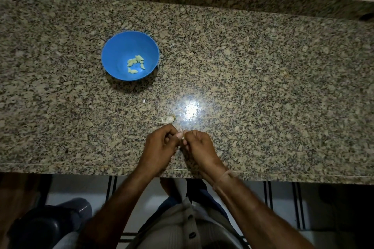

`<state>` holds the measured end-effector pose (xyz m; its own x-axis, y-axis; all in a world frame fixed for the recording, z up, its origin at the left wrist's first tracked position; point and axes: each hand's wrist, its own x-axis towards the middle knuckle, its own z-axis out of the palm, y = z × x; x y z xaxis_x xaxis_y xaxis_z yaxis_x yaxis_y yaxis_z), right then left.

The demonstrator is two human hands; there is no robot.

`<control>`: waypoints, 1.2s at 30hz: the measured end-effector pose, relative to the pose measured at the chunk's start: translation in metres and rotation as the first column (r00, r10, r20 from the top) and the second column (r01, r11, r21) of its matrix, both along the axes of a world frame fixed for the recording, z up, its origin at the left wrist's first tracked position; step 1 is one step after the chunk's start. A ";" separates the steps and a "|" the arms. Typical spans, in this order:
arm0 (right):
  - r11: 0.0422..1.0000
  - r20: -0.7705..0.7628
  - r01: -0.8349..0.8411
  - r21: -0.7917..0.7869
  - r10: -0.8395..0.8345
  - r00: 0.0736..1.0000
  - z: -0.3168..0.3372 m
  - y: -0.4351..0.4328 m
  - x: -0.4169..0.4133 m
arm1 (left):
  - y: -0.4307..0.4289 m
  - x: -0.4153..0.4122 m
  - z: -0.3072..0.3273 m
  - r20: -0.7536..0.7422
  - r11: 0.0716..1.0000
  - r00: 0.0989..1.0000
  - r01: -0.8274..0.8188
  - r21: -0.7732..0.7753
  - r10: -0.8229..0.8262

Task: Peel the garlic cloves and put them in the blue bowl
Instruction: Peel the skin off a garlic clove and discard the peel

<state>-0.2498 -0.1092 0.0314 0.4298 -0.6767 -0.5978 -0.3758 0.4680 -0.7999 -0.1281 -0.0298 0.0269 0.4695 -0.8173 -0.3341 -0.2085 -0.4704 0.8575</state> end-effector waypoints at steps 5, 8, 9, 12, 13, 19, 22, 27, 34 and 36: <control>0.961 -0.049 -0.034 -0.273 0.021 0.999 -0.006 0.000 0.000 | -0.002 -0.007 -0.002 -0.424 0.974 0.877 -0.208 0.086 0.225; 0.997 0.032 0.069 0.041 -0.070 0.997 -0.013 -0.003 0.000 | -0.003 -0.008 -0.003 -0.227 0.985 0.959 -0.167 0.041 0.172; 0.999 0.007 0.046 -0.019 -0.046 0.999 -0.015 -0.003 0.000 | -0.004 -0.009 -0.003 -0.189 0.985 0.967 -0.167 0.041 0.172; 0.936 -0.107 -0.083 -0.341 0.049 0.993 -0.013 -0.003 -0.004 | -0.002 -0.010 -0.001 -0.208 0.982 0.960 -0.188 0.012 0.186; 0.907 -0.127 -0.112 -0.406 0.065 0.990 -0.012 -0.005 -0.004 | -0.001 -0.010 0.001 -0.222 0.982 0.957 -0.191 -0.002 0.186; 0.861 -0.138 -0.123 -0.494 0.062 0.989 -0.009 -0.003 -0.001 | -0.003 -0.013 -0.002 -0.363 0.959 0.889 -0.276 0.058 0.277; 0.801 -0.168 -0.158 -0.577 0.073 0.983 -0.011 0.000 -0.001 | -0.006 -0.017 -0.005 -0.523 0.920 0.762 -0.365 0.142 0.383; 0.879 -0.100 -0.075 -0.470 0.032 0.994 -0.015 -0.001 -0.003 | -0.006 -0.019 -0.006 -0.686 0.880 0.576 -0.422 0.217 0.445; 0.925 -0.072 -0.088 -0.370 0.066 0.995 -0.016 -0.006 -0.005 | -0.002 -0.010 -0.007 -0.741 0.909 0.556 -0.374 0.182 0.377; 0.936 -0.052 -0.079 -0.344 0.065 0.997 -0.015 -0.006 -0.005 | -0.003 -0.010 -0.009 -0.729 0.901 0.555 -0.385 0.200 0.400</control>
